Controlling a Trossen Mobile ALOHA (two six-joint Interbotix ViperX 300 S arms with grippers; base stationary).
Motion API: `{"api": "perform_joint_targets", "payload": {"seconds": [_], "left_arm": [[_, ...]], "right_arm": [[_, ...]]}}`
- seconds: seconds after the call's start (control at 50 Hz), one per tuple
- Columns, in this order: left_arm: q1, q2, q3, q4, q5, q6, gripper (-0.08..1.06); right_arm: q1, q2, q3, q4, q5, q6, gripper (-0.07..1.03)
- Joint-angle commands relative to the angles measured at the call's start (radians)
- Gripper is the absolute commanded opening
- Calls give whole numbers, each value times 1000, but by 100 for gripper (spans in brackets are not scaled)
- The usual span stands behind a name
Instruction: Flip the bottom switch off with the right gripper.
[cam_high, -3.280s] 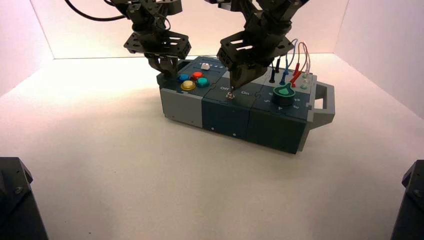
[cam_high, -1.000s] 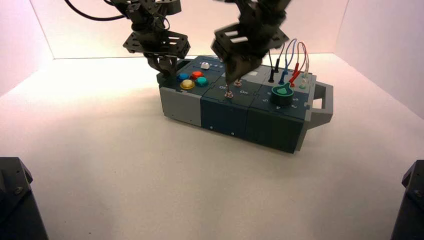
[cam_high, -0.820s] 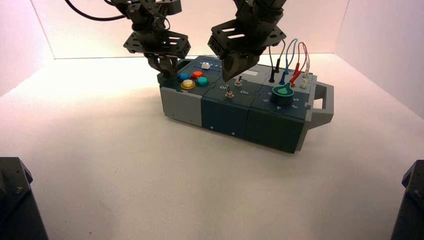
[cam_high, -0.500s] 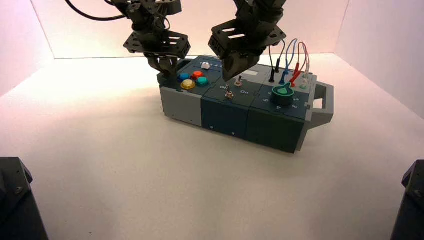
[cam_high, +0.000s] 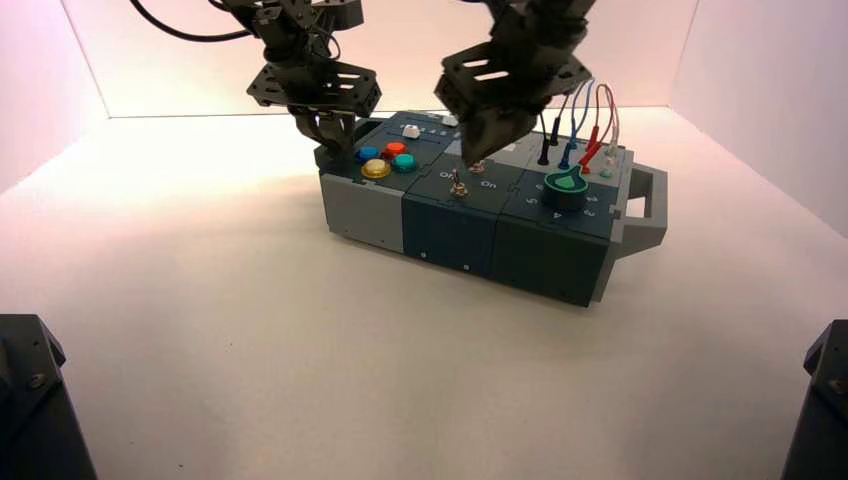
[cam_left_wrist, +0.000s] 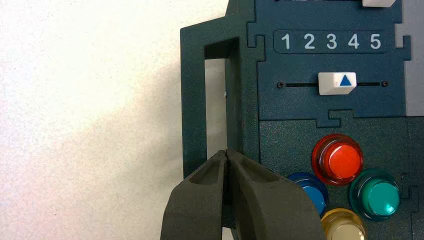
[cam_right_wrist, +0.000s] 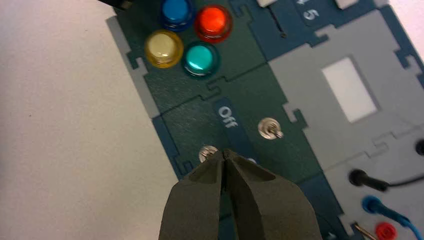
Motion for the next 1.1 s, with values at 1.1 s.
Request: {"api": "perform_joint_targets", "payload": {"seconds": [1.1], "left_arm": [[-23, -330, 219, 9, -339, 12, -3]], "right_arm": [[-118, -129, -31, -9, -3, -5, -2]]}}
